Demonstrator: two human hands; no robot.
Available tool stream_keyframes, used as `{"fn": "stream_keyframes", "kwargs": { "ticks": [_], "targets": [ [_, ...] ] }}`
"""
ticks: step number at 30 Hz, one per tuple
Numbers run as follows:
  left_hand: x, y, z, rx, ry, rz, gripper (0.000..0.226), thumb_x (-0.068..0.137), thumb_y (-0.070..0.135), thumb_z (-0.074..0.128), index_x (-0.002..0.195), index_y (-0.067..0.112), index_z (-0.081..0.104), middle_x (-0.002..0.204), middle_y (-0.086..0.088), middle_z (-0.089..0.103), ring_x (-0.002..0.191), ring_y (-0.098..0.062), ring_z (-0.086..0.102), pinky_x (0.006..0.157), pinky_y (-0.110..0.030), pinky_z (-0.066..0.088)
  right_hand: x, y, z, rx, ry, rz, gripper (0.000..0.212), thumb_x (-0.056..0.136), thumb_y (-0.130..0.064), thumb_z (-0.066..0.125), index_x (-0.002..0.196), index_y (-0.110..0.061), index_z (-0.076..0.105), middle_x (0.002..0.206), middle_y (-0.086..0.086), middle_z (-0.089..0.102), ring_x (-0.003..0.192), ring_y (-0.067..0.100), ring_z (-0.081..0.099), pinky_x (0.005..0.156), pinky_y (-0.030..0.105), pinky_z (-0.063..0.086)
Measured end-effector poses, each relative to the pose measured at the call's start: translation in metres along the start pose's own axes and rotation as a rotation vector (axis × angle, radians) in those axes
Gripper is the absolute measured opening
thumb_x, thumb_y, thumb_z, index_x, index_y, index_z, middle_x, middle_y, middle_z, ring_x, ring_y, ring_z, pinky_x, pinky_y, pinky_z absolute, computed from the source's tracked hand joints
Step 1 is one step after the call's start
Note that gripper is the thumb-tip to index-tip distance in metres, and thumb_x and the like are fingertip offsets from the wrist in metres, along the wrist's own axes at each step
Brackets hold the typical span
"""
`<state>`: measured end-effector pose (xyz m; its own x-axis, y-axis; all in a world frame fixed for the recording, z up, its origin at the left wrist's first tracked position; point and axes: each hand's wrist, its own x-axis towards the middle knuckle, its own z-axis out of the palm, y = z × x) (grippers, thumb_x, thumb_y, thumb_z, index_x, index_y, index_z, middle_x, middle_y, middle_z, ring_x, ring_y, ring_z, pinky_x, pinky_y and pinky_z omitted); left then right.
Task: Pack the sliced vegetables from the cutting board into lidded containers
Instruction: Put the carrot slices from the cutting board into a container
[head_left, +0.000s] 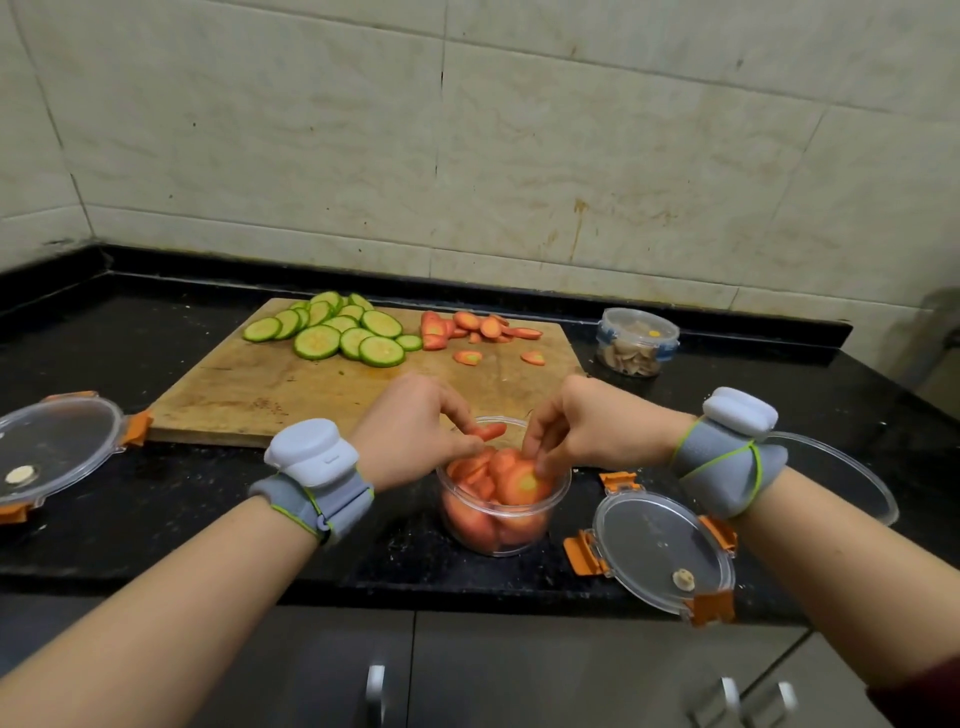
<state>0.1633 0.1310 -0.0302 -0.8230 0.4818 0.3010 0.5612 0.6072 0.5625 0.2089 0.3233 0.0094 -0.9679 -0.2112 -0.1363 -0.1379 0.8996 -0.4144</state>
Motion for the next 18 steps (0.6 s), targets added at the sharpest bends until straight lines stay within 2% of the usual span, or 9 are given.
{"fn": "stream_keyframes", "kwargs": {
  "ticks": [2, 4, 9, 12, 14, 18],
  "targets": [
    [-0.001, -0.001, 0.003, 0.011, -0.021, -0.008, 0.01, 0.07, 0.031, 0.081, 0.075, 0.024, 0.077, 0.098, 0.006, 0.065, 0.1, -0.012, 0.055, 0.087, -0.028, 0.04, 0.001, 0.001, 0.004, -0.027, -0.006, 0.002, 0.013, 0.074, -0.013, 0.079, 0.085, -0.017, 0.075, 0.074, -0.006, 0.071, 0.065, 0.001, 0.063, 0.067, 0.017, 0.053],
    [-0.001, -0.003, 0.005, 0.04, -0.035, -0.022, 0.01, 0.068, 0.032, 0.082, 0.073, 0.026, 0.076, 0.101, 0.007, 0.063, 0.104, -0.014, 0.051, 0.089, -0.03, 0.039, 0.002, -0.001, 0.008, -0.07, -0.002, -0.005, 0.012, 0.072, -0.018, 0.08, 0.083, -0.018, 0.075, 0.069, -0.009, 0.066, 0.057, -0.002, 0.057, 0.055, 0.007, 0.043],
    [-0.001, -0.005, 0.007, 0.07, -0.072, -0.034, 0.013, 0.067, 0.035, 0.082, 0.076, 0.029, 0.075, 0.108, 0.007, 0.06, 0.108, -0.014, 0.049, 0.093, -0.033, 0.039, 0.004, 0.002, 0.011, -0.155, 0.07, -0.033, 0.012, 0.071, -0.02, 0.079, 0.082, -0.017, 0.075, 0.071, -0.007, 0.065, 0.057, -0.001, 0.052, 0.05, 0.004, 0.037],
    [0.001, -0.006, 0.007, 0.09, -0.118, -0.035, 0.011, 0.072, 0.033, 0.079, 0.082, 0.029, 0.076, 0.114, 0.008, 0.06, 0.111, -0.015, 0.049, 0.097, -0.034, 0.039, 0.006, 0.004, 0.007, -0.149, 0.182, -0.054, 0.014, 0.075, -0.024, 0.076, 0.088, -0.019, 0.076, 0.077, -0.005, 0.065, 0.059, 0.002, 0.05, 0.052, 0.007, 0.036],
    [0.002, -0.007, 0.009, 0.069, -0.142, -0.046, 0.01, 0.075, 0.031, 0.076, 0.084, 0.027, 0.077, 0.117, 0.008, 0.059, 0.112, -0.015, 0.05, 0.098, -0.034, 0.041, 0.009, 0.003, 0.009, -0.176, 0.218, -0.079, 0.021, 0.076, -0.03, 0.075, 0.096, -0.023, 0.075, 0.083, -0.002, 0.063, 0.068, 0.006, 0.051, 0.055, 0.011, 0.037],
    [0.002, -0.008, 0.01, 0.015, -0.147, -0.063, 0.011, 0.076, 0.026, 0.074, 0.087, 0.027, 0.076, 0.114, 0.008, 0.061, 0.107, -0.012, 0.054, 0.096, -0.032, 0.044, 0.019, -0.001, 0.022, -0.246, 0.191, -0.118, 0.026, 0.076, -0.04, 0.074, 0.1, -0.03, 0.074, 0.083, -0.006, 0.049, 0.081, 0.013, 0.048, 0.073, 0.03, 0.043]
  ]
}}
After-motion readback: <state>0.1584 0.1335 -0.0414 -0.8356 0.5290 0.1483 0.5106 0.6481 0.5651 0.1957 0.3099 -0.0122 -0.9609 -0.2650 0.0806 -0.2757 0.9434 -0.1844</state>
